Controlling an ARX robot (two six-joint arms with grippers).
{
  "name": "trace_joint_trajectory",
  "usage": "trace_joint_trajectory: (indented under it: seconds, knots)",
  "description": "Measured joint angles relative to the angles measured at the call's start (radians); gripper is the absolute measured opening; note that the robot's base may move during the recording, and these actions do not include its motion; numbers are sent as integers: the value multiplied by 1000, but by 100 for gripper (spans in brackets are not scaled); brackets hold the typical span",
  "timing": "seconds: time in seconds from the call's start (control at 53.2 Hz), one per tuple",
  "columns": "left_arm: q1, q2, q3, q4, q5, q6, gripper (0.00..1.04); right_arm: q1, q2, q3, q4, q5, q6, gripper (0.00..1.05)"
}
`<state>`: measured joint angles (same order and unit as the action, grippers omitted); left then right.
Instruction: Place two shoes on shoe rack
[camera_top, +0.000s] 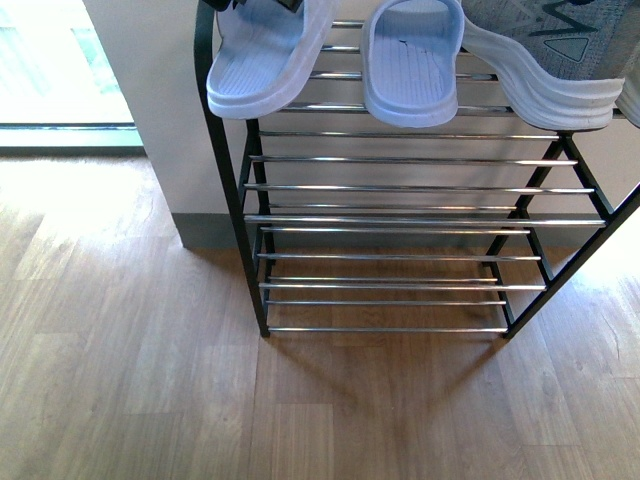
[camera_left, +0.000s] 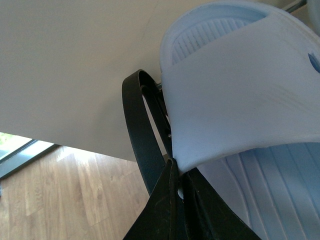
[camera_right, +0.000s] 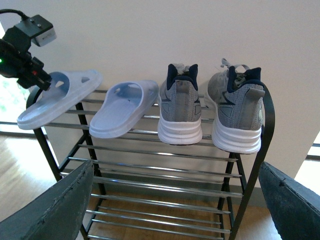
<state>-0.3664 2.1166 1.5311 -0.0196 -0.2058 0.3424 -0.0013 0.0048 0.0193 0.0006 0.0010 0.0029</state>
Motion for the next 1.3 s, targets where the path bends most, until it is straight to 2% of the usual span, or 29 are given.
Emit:
trace_joint_trajectory:
  seconds: [0.207,0.282,0.413,0.62,0.789,1.052,1.296]
  knots:
    - [-6,37,27,14,-16,49,2,0,0,0,0,0,0,96]
    - [-9,40,29,14,-20,48,13,0,0,0,0,0,0,96]
    - [-15,40,28,14,-2,11,40,0,0,0,0,0,0,96]
    - [-19,31,28,4,10,-39,68,0,0,0,0,0,0,96]
    - [-20,-19,8,12,12,-79,96,0,0,0,0,0,0,96]
    - [-55,-177,-142,134,-30,-132,95,0,0,0,0,0,0,96]
    - [-118,-445,-431,339,-135,-145,95,0,0,0,0,0,0,96]
